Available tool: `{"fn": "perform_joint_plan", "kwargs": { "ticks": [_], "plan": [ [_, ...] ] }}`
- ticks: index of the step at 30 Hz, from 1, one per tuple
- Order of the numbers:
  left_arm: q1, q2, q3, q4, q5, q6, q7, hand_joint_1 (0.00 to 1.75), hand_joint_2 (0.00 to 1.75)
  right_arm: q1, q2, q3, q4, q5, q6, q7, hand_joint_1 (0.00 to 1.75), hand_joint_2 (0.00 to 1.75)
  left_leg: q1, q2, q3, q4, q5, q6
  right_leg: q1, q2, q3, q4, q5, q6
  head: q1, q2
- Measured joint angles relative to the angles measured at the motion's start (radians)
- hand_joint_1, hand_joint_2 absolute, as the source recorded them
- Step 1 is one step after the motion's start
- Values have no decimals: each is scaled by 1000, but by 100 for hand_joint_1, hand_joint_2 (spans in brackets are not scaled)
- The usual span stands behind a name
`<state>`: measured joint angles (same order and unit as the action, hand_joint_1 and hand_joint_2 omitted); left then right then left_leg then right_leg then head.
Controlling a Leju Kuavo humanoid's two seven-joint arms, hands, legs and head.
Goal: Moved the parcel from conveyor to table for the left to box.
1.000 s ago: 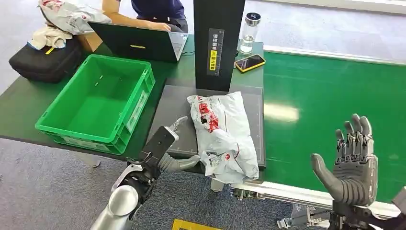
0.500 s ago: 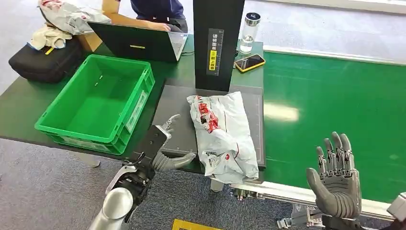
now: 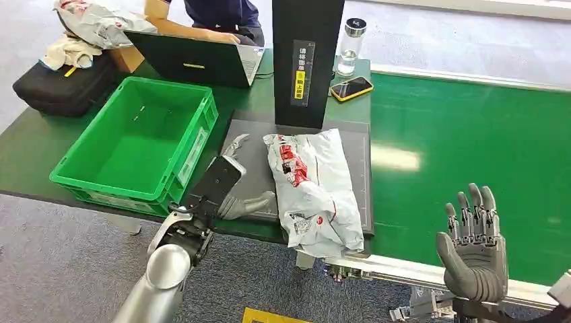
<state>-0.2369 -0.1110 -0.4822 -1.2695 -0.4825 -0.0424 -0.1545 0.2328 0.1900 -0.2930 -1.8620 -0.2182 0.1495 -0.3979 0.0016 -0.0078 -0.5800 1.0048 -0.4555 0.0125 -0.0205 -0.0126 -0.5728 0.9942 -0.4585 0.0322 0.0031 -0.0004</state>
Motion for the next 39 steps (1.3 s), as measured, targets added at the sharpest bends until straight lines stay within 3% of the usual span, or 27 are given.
{"fn": "perform_joint_plan", "kwargs": {
  "ticks": [12, 23, 30, 39],
  "plan": [
    [-202, -69, -141, 149, -188, -16, 70, 0, 175, -77, -11, 21, 77, -27, -6, -3, 0, 175, 0, 0, 0, 0, 0, 0, 0, 0, 0, 0, 0, 0, 0, 0],
    [-250, -100, -214, 250, -236, -25, 71, 0, 175, -100, -26, 35, 121, -31, -10, -3, 0, 175, 0, 0, 0, 0, 0, 0, 0, 0, 0, 0, 0, 0, 0, 0],
    [-295, -158, -364, 454, -383, -9, 80, 0, 175, -115, -41, 55, 144, -37, -30, -18, 0, 175, -1, 0, 0, 0, 0, 0, -1, 1, 0, 0, 0, 0, 1, 0],
    [-333, -166, -490, 626, -483, -1, 69, 0, 175, -147, -57, 92, 191, -44, -49, -36, 0, 175, -1, 0, 0, 0, 0, 0, -1, 1, 0, 1, 0, 0, 0, 0]
  ]
}}
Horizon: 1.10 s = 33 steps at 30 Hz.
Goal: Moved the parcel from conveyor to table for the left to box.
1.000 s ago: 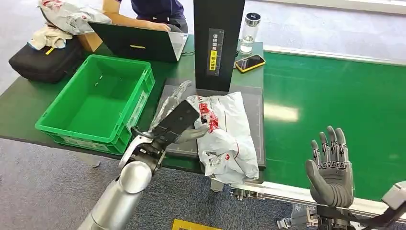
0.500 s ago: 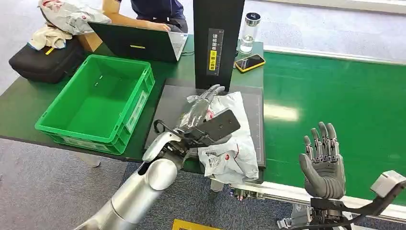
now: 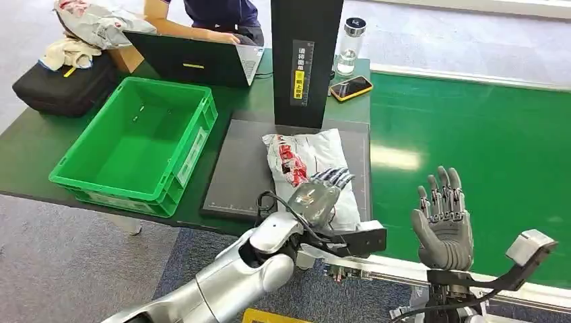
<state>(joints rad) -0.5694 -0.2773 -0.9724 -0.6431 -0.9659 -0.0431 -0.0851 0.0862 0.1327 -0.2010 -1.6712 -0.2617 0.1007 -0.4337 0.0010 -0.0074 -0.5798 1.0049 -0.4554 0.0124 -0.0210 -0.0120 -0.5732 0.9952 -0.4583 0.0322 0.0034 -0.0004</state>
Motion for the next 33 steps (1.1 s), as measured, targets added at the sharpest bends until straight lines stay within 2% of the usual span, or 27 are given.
{"fn": "perform_joint_plan", "kwargs": {
  "ticks": [9, 33],
  "plan": [
    [-44, 0, -66, 48, -37, -10, 1, 0, 175, -4, -3, 24, 19, 1, -11, -2, 0, 175, 0, 0, 0, 0, 0, 0, 0, 0, 0, 0, 0, 0, 0, 0],
    [-60, 3, -112, 76, -12, -37, -11, 0, 175, 1, -8, 40, 20, -2, -26, -3, 0, 175, 0, 0, 0, 0, 0, 0, 0, 0, 0, 0, 0, 0, 0, 0]
  ]
}}
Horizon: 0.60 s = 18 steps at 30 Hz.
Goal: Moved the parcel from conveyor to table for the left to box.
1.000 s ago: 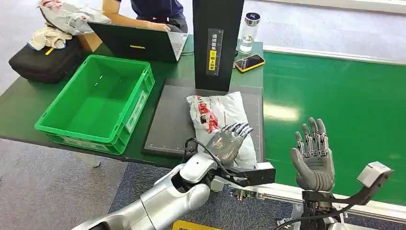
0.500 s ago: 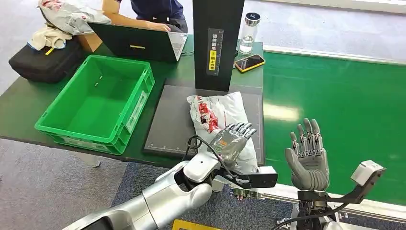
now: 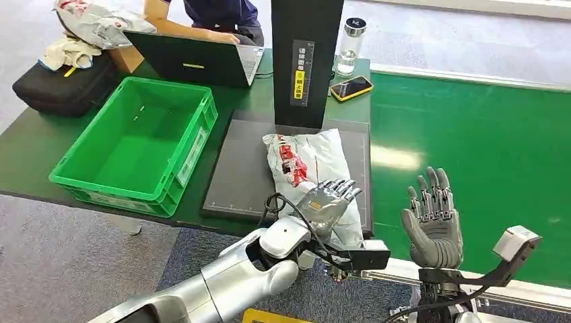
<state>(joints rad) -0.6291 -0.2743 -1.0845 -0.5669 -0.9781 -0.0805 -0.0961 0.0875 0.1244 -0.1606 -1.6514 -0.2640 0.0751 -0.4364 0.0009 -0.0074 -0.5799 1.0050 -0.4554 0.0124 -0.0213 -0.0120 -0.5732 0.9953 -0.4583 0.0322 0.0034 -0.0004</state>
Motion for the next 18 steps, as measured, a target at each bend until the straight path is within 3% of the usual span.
{"fn": "perform_joint_plan", "kwargs": {
  "ticks": [8, 14, 18],
  "plan": [
    [4, 0, -7, 33, 31, -1, 0, 0, 175, 8, 0, 0, -2, -1, -11, 4, 0, 175, 0, 0, 0, 0, 0, 0, 0, 0, 0, 0, 0, 0, 0, 0],
    [7, -2, -13, 51, 63, 10, 8, 0, 175, 14, 0, -19, 15, 45, -215, 85, 0, 175, 0, 0, 0, 0, 0, 0, 0, 0, 0, 0, 0, 0, 0, 0],
    [7, -1, -18, 51, 73, 13, 16, 0, 175, 20, 0, -55, 74, 31, -239, 84, 0, 175, 0, 0, 0, 0, 0, 0, 0, 0, 0, 0, 0, 0, 0, 0]
  ]
}}
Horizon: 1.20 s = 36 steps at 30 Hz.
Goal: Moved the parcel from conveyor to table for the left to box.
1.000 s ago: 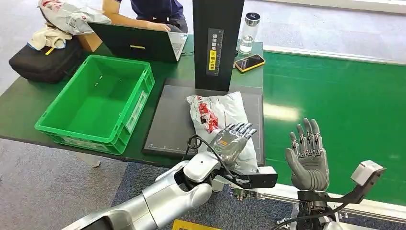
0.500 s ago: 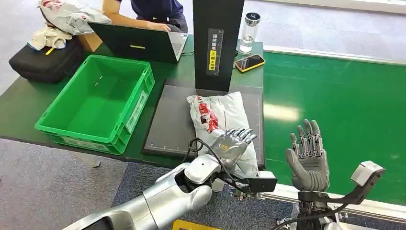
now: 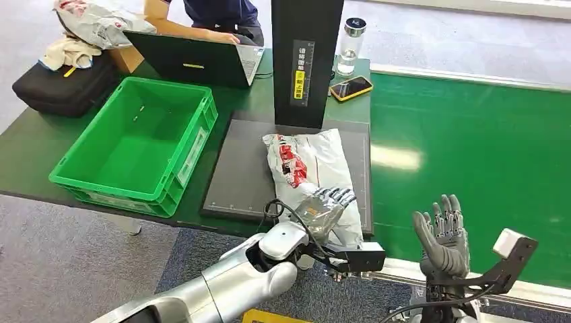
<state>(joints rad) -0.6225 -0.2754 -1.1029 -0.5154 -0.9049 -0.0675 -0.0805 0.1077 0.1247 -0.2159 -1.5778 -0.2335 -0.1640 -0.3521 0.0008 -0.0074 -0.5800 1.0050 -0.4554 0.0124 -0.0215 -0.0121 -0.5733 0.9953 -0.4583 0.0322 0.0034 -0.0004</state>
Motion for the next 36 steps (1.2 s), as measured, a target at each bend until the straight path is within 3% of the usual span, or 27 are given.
{"fn": "perform_joint_plan", "kwargs": {
  "ticks": [15, 22, 35, 36],
  "plan": [
    [3, 1, -5, 0, 21, 6, 7, 0, 175, -4, 0, -57, 92, 19, -36, 27, 0, 175, 0, 0, 0, 0, 0, 0, 0, 0, 0, 0, 0, 0, 0, 0],
    [11, 14, -6, 0, 45, 27, 9, 0, 175, -9, 0, -131, 180, 15, 27, 31, 0, 175, 0, 0, 0, 0, 0, 0, 0, 0, 0, 0, 0, 0, 0, 0],
    [25, 18, -7, 0, 54, 54, 12, 0, 175, -35, 0, -148, 234, -18, 55, 35, 0, 175, 0, 0, 0, 0, 0, 0, 0, 0, 0, 0, 0, 0, 0, 0],
    [25, 18, -7, 0, 54, 54, 12, 21, 175, -36, 0, -148, 236, -18, 55, 35, 0, 175, 0, 0, 0, 0, 0, 0, 0, 0, 0, 0, 0, 0, 0, 0]
  ]
}}
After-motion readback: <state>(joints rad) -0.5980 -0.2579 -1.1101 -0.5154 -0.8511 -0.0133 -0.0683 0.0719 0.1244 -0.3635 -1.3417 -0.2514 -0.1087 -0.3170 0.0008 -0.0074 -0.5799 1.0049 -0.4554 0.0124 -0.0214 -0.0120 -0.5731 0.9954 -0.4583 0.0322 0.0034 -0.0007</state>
